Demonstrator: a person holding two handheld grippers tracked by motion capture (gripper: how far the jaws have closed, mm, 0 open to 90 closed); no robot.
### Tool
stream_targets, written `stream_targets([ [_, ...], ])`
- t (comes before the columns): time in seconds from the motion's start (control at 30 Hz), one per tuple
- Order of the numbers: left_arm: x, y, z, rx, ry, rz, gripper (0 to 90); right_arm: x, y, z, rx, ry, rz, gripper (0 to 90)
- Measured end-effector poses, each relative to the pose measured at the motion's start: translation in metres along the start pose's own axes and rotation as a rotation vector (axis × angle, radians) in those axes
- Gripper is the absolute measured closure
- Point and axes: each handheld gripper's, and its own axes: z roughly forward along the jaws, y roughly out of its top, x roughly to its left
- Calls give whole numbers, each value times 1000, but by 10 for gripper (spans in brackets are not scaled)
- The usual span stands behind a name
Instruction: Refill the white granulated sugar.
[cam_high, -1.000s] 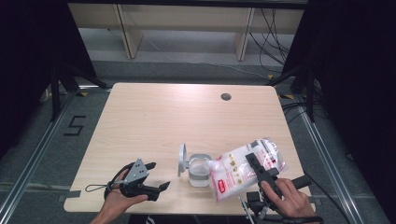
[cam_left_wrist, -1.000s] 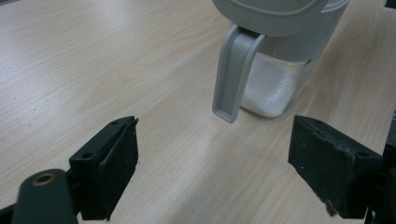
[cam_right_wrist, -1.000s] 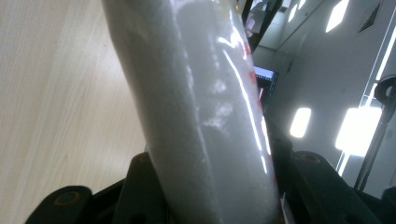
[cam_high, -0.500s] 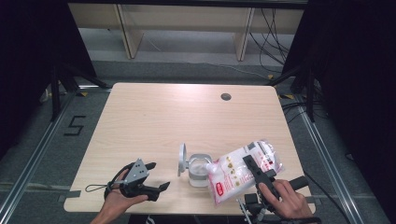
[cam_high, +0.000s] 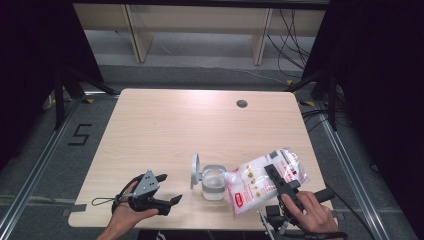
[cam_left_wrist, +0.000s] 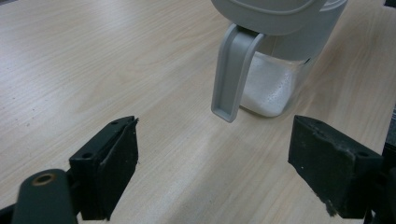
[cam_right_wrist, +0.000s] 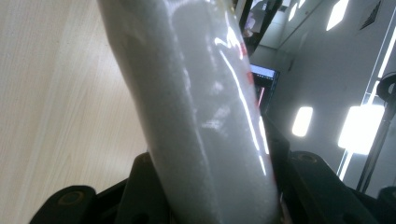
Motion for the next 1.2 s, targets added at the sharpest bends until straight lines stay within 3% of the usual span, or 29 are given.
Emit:
stream_targets([
  [0.1,0,0,0,3,-3,0,156,-1,1,-1,2,9,-6,645],
  [0.17,0,0,0,2,-3,1,156,-2,1,-1,-18,-11,-24,645],
  [0.2,-1,-1,0,1,-1,-26,156,-2,1,-2,-11,-1,-16,645],
  [0.33,-1,0,0,3,-2,-22,156,-1,4,-2,-18,3,-6,646],
  [0.4,-1,0,0,3,-2,-23,156,-3,6,-1,-35,-8,-30,646],
  [0.47,-1,0,0,3,-2,-22,156,-3,7,-2,-22,7,-22,646],
  [0.6,-1,0,0,3,-4,-22,156,-3,6,0,-29,-13,0,646],
  [0.67,-1,0,0,3,-5,-27,156,-6,5,1,-34,-10,-27,647],
  [0.7,-1,0,0,3,-5,-27,156,-3,4,2,-32,-9,8,647],
  [0.73,-1,0,0,2,-4,-27,156,-6,4,2,-40,-22,-19,647],
  [0.77,-2,-1,0,-1,-1,-27,156,-4,4,1,-20,-3,1,647],
  [0.8,-2,-1,0,-1,-2,-27,156,-4,3,3,-32,-13,2,647],
  [0.93,-2,-1,0,1,-2,-27,156,-3,0,3,-24,-13,-21,647],
  [0.97,-1,-1,0,1,-3,-27,156,-1,0,1,-6,-4,3,647],
  [1.03,-1,0,0,3,-4,-26,156,-3,-1,1,-16,-9,-31,648],
  [1.17,-1,0,0,4,-5,-26,156,-1,0,-3,-5,-5,5,648],
  [1.2,-2,-1,0,0,-1,-27,156,-4,1,-3,-19,-8,-25,648],
])
